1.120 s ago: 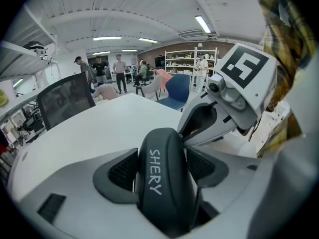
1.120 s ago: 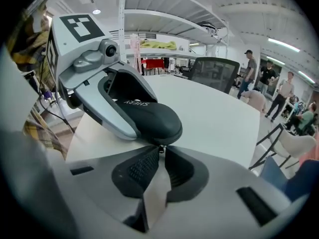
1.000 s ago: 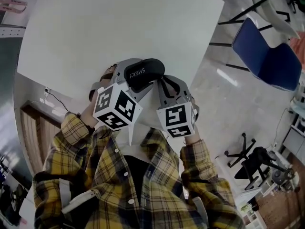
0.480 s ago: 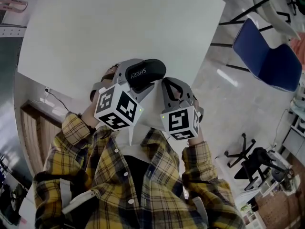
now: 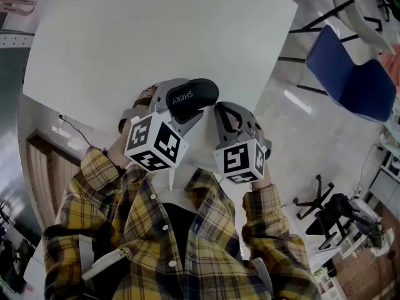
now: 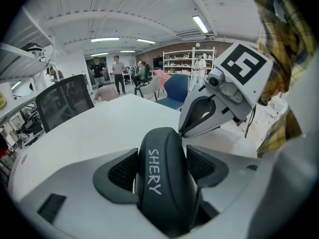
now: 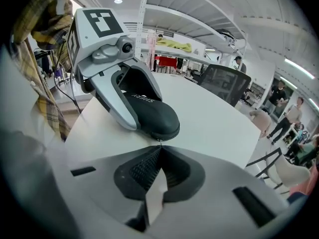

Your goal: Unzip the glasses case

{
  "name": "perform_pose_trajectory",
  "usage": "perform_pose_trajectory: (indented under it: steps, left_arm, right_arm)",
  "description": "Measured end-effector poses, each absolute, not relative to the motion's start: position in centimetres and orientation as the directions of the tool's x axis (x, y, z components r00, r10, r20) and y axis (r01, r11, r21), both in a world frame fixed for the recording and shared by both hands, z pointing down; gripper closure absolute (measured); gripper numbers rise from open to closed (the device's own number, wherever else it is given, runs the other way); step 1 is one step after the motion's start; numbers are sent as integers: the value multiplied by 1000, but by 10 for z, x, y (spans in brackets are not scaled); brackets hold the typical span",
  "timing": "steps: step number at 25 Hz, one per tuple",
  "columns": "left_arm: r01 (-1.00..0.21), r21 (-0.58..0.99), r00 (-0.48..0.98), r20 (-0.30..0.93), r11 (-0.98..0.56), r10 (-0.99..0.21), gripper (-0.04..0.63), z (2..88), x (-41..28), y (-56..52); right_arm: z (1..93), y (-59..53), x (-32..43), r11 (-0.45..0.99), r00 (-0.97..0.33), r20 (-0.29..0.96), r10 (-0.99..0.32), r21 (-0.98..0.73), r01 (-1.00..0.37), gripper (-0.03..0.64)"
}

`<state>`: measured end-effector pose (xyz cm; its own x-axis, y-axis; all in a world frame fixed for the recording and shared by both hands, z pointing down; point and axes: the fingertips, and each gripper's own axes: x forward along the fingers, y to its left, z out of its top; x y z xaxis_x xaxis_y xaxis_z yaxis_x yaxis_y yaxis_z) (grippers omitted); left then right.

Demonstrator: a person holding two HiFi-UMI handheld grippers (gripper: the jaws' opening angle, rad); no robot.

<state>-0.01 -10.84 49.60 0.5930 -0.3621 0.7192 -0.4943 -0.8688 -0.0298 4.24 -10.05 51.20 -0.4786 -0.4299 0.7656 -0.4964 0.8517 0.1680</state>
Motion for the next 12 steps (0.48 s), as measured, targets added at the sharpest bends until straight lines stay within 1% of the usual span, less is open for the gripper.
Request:
perform_pose_trajectory:
  steps: [5,12]
  left_arm:
    - [-482,-44,595,717,-875,-364,284,495,1,-108]
    - [-467,-51,595,721,-883,-356,284,495,1,-107]
  right_arm:
    - [511,-104,47,889,-488,788,-376,158,-430,618]
    - [511,-121,51,943,-476,830,-290,165,-288,618]
